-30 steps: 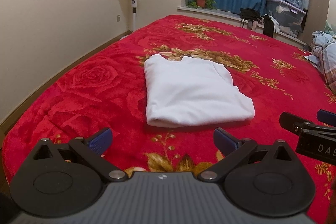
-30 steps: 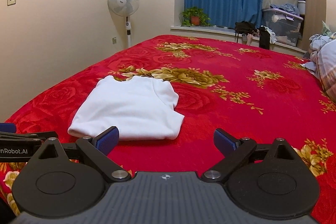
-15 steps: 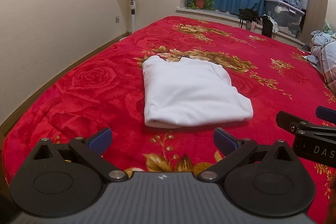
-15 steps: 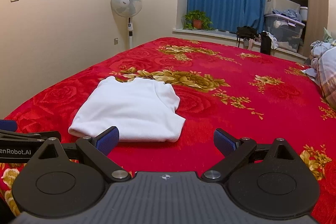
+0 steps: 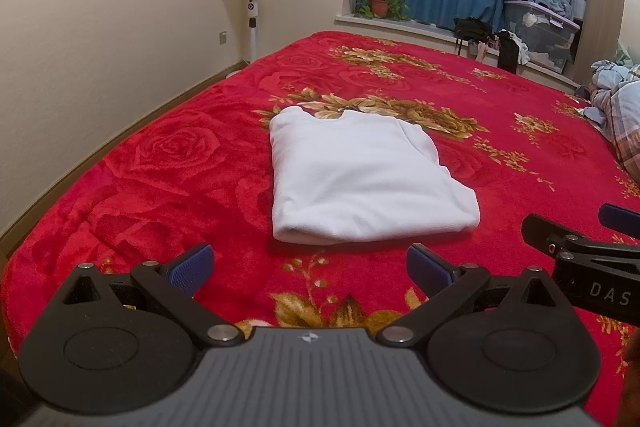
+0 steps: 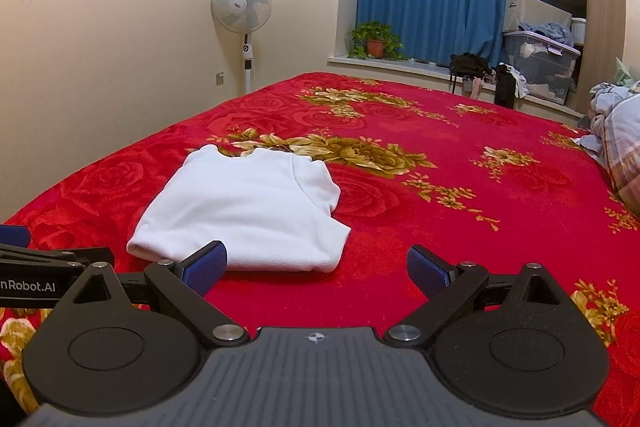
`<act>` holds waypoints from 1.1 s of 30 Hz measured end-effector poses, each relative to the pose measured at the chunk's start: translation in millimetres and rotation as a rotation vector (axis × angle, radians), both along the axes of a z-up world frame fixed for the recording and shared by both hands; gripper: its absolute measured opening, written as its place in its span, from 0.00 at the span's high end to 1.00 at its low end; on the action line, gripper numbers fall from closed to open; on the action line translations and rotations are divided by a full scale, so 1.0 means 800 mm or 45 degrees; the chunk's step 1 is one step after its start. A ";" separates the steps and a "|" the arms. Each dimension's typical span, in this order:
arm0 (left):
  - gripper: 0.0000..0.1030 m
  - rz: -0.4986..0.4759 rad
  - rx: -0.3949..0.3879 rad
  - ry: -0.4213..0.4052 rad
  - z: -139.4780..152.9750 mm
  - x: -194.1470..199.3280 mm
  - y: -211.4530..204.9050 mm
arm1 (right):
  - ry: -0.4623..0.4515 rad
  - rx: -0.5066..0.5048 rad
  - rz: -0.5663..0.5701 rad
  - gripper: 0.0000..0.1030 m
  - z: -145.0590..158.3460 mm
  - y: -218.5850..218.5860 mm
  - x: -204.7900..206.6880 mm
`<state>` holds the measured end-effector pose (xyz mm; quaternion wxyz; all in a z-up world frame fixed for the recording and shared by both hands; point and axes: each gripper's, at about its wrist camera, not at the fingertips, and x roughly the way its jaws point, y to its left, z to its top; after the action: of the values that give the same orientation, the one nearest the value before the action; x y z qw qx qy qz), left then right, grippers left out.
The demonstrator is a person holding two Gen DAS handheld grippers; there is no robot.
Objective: Fold small clothes
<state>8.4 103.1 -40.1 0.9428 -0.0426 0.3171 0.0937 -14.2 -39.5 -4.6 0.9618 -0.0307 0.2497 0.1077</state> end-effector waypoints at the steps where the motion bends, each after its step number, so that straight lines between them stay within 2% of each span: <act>1: 0.01 -0.001 0.000 0.000 0.000 0.000 -0.001 | -0.001 -0.003 0.001 0.06 -0.001 0.001 0.000; 33: 0.01 -0.009 -0.003 -0.004 -0.002 0.004 -0.003 | -0.008 -0.013 0.005 0.06 -0.002 0.000 0.000</act>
<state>11.8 100.5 -41.4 0.9436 -0.0426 0.3159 0.0899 -14.3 -39.3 -5.9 0.9622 -0.0362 0.2472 0.1081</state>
